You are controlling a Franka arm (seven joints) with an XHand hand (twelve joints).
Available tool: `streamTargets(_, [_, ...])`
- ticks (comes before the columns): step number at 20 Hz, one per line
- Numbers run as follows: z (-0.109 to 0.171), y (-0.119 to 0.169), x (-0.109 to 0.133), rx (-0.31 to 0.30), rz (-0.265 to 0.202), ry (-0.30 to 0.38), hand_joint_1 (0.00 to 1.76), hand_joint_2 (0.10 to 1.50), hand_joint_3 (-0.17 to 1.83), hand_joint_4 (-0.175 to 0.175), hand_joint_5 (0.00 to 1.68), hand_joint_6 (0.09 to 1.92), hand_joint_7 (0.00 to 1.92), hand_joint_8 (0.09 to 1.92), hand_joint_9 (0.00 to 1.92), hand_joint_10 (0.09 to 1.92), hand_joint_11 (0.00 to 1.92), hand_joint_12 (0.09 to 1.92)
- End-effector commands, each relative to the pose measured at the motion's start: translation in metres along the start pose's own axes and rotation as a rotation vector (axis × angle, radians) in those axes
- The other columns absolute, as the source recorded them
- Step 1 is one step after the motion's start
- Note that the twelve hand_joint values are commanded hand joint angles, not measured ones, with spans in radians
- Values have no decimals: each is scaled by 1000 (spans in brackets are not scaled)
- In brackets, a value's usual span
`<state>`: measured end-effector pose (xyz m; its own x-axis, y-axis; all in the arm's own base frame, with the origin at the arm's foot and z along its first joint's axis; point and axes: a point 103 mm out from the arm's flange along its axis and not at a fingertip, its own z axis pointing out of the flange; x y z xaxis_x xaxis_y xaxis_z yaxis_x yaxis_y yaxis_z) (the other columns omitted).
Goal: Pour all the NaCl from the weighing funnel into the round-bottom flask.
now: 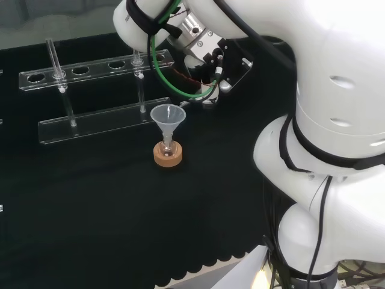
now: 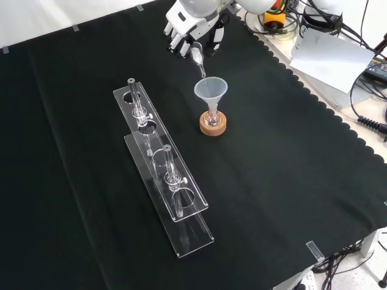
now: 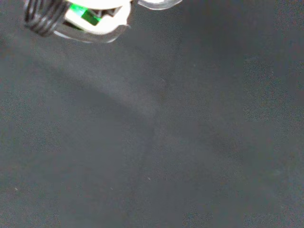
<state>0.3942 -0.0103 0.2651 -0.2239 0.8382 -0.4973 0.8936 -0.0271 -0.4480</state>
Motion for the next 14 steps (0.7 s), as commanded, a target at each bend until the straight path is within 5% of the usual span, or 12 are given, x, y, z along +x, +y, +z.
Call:
streamTargets(1, [-6,1,10,-43,-39,28,1104,670,696,175,1196,828,596,634,973,343,749,1111])
streamTargets(14, [-12,5,20,-7,-55,-89,1104,670,698,175,1195,830,592,634,970,344,749,1109])
